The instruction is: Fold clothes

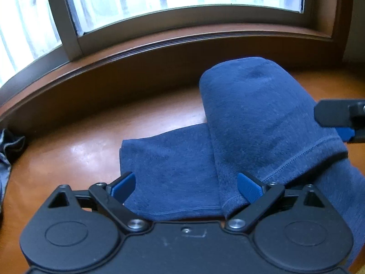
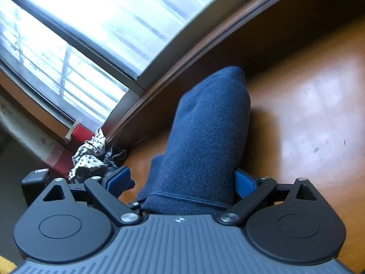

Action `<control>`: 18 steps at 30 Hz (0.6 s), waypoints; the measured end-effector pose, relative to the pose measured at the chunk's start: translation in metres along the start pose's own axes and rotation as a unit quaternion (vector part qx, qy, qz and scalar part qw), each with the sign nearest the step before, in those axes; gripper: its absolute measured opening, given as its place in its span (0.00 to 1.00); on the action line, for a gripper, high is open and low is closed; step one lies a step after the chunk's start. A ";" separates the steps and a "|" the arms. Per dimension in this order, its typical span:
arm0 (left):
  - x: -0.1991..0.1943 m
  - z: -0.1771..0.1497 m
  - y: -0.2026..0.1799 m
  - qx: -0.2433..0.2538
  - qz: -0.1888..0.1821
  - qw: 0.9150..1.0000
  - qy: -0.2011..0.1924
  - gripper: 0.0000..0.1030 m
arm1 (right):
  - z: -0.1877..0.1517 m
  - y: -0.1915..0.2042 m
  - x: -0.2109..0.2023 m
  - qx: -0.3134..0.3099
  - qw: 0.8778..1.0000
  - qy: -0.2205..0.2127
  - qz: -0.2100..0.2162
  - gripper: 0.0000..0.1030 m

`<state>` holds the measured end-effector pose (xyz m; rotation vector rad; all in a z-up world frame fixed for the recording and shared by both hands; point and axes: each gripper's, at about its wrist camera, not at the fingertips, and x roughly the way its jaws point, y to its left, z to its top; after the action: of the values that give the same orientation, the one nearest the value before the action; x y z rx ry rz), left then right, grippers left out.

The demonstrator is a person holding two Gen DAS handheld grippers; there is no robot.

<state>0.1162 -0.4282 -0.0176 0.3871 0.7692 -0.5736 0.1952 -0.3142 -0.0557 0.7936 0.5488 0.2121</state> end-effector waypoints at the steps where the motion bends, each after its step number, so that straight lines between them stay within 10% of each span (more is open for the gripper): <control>1: 0.000 0.000 0.003 -0.002 -0.002 1.000 -0.002 0.93 | -0.001 0.007 0.001 -0.006 1.000 -0.004 -0.007 0.94; 18: -0.010 -0.017 0.053 -0.031 -0.043 0.999 -0.009 0.93 | -0.015 0.090 0.039 -0.085 0.994 -0.028 -0.056 0.94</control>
<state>0.1339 -0.3742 -0.0148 0.2926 0.7863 -0.6312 0.2219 -0.2281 -0.0136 0.6002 0.5136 0.1312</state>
